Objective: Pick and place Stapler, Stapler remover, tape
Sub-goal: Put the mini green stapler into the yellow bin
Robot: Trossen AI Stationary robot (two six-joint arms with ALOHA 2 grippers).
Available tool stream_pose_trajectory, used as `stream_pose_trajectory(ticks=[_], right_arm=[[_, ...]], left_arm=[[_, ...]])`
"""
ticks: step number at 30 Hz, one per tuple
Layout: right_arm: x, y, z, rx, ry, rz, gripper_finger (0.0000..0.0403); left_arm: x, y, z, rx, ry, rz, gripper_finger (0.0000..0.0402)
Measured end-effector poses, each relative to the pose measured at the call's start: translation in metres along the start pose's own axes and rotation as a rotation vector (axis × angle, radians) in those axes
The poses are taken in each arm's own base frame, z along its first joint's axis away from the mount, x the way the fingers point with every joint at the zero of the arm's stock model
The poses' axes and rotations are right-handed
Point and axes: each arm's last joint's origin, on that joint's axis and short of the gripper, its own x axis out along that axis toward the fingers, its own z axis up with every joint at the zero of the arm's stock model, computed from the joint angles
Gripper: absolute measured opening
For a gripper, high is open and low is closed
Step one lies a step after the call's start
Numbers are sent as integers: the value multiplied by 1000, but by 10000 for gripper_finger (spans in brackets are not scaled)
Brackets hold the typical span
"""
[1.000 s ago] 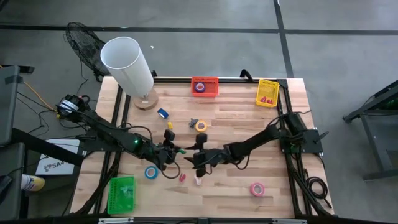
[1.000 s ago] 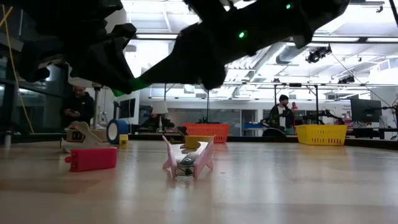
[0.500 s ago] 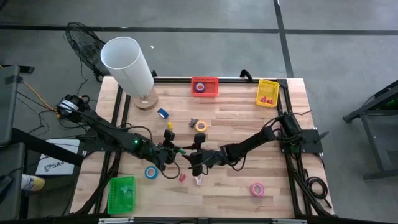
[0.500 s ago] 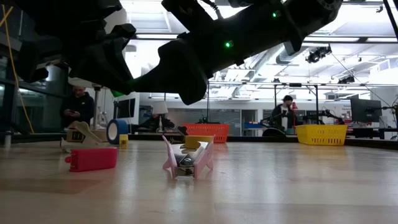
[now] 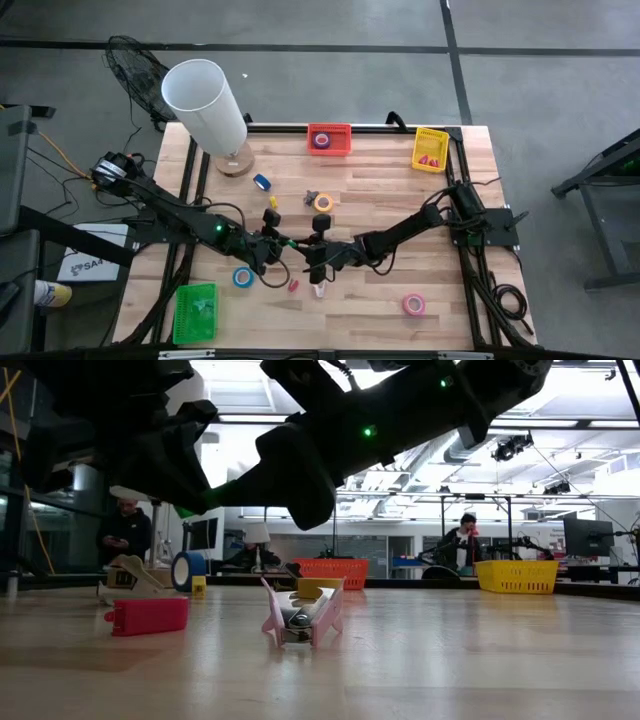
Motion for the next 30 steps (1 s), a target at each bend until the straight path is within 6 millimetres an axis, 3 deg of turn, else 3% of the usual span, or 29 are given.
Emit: stream_pose_trajectory(ticks=[12,24,30], right_arm=[[0,1,0,6,-1,11,39],[0,1,-7,7,71,-26,38],[-9,-7,-11,17,208,-115,38]], left_arm=[[0,-1,0,45,-12,-35,61],[0,-1,1,71,-18,-40,198],[0,-1,0,74,-13,-36,222]])
